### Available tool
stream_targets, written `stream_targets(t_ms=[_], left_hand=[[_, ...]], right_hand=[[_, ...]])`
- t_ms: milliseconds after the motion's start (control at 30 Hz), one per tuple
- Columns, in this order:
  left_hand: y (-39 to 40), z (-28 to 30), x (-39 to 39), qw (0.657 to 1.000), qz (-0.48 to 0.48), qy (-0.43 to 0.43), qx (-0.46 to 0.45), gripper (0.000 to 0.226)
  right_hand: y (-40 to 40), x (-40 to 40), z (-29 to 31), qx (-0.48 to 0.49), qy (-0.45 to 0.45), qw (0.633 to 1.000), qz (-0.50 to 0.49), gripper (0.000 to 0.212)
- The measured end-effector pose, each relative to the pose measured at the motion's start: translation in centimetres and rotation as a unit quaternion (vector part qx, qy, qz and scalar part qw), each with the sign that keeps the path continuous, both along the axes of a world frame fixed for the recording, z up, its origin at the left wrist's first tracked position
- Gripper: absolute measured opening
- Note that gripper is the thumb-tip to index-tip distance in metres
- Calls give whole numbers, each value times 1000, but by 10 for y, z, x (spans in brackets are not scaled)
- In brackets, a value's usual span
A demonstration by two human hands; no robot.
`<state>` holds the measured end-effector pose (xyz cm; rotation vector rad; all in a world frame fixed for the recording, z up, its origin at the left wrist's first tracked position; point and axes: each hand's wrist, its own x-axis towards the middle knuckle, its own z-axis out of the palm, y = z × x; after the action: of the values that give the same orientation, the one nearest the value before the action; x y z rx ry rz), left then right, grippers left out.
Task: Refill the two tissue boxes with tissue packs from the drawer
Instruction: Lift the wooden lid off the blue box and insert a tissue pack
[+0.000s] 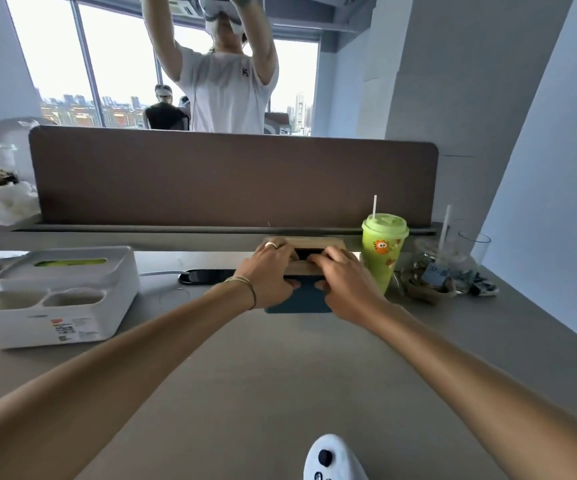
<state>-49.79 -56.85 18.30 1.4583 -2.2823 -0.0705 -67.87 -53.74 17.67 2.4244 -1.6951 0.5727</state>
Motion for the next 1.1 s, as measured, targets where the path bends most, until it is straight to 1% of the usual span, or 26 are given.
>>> stream_targets(t_ms=[200, 300, 500, 667, 833, 900, 933, 1000, 1067, 1100], left_hand=[[65, 22, 72, 999, 38, -11, -21, 45], [106, 22, 112, 998, 59, -17, -21, 45], [178, 10, 182, 994, 102, -32, -3, 44], [218, -8, 216, 993, 116, -24, -9, 42], [229, -25, 227, 992, 121, -8, -22, 44], [230, -30, 228, 992, 119, 8, -30, 53], [230, -31, 230, 992, 115, 35, -24, 63], [228, -36, 241, 985, 100, 140, 25, 94], [223, -42, 255, 961, 66, 249, 103, 123], [219, -47, 262, 947, 45, 288, 137, 131]], right_hand=[[46, 61, 21, -10, -21, 998, 55, 47], [74, 97, 20, 3, -41, 995, 89, 46], [123, 161, 9, 25, -39, 986, 160, 45], [145, 196, -4, 40, -16, 979, 200, 45], [151, 209, -13, 37, -7, 977, 211, 48], [149, 208, -12, 50, -7, 976, 212, 49], [147, 207, -9, 57, -9, 975, 214, 48], [143, 208, -3, 58, -19, 973, 224, 40], [139, 214, 2, 47, -37, 973, 223, 24], [137, 220, 3, 46, -38, 973, 221, 25]])
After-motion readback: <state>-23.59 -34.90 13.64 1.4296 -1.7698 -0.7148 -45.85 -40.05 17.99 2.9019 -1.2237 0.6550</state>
